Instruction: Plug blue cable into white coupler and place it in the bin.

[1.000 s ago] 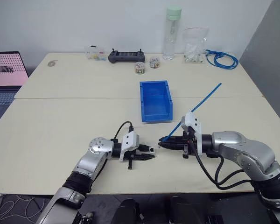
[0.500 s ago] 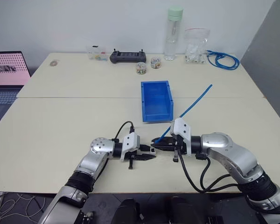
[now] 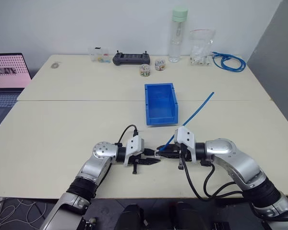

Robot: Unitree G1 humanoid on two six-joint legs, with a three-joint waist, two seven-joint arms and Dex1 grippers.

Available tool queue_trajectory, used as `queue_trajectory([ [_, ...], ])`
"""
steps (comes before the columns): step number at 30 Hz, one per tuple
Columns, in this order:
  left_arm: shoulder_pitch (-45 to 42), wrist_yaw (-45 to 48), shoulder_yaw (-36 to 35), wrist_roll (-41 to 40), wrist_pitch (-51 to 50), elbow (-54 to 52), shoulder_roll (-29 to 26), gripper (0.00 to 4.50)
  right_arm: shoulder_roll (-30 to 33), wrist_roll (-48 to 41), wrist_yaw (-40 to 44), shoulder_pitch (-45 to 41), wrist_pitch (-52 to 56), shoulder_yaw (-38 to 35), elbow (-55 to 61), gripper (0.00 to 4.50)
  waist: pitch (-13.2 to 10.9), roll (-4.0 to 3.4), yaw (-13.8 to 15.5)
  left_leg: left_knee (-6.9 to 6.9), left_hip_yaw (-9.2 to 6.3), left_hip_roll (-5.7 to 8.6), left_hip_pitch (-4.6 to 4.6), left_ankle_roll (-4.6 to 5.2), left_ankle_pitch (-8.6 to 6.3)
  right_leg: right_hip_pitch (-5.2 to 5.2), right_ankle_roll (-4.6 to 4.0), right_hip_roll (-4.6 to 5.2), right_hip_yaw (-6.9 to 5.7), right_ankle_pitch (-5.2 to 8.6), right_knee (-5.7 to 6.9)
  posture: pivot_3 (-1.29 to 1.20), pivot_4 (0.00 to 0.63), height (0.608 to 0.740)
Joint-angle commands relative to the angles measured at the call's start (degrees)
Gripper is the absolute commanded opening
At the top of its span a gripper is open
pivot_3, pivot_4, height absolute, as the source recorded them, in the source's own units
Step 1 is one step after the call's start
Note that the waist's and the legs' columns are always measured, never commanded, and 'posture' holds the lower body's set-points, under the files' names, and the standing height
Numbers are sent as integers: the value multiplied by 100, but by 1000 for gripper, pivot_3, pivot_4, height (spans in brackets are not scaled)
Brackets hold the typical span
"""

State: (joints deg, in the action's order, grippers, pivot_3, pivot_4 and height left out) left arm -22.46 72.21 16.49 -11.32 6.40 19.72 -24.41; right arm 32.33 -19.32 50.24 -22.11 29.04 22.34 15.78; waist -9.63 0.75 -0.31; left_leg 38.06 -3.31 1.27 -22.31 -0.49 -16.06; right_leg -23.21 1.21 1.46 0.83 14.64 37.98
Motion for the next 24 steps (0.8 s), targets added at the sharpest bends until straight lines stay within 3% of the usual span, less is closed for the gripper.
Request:
queue_trajectory([
  [1, 101, 49, 67, -1, -51, -216, 55, 780, 72, 130, 168, -4, 64, 26, -62, 181, 1, 0, 0, 0, 0, 0, 0, 0, 0, 0, 0, 0, 0, 0, 0, 0, 150, 740],
  [16, 32, -177, 27, 98, 11, -184, 227, 780, 88, 684, 413, -93, -45, 385, -349, 181, 8, -1, 24, 1, 0, 5, 6, 0, 0, 6, 0, 0, 0, 0, 0, 0, 150, 740],
  [24, 76, -163, 13, 95, -2, -223, 216, 780, 107, 821, 504, -242, -148, 301, -624, 181, 9, -1, 23, -1, -1, 5, 52, 0, 0, 52, 2, 0, -1, 1, -5, 0, 150, 740],
])
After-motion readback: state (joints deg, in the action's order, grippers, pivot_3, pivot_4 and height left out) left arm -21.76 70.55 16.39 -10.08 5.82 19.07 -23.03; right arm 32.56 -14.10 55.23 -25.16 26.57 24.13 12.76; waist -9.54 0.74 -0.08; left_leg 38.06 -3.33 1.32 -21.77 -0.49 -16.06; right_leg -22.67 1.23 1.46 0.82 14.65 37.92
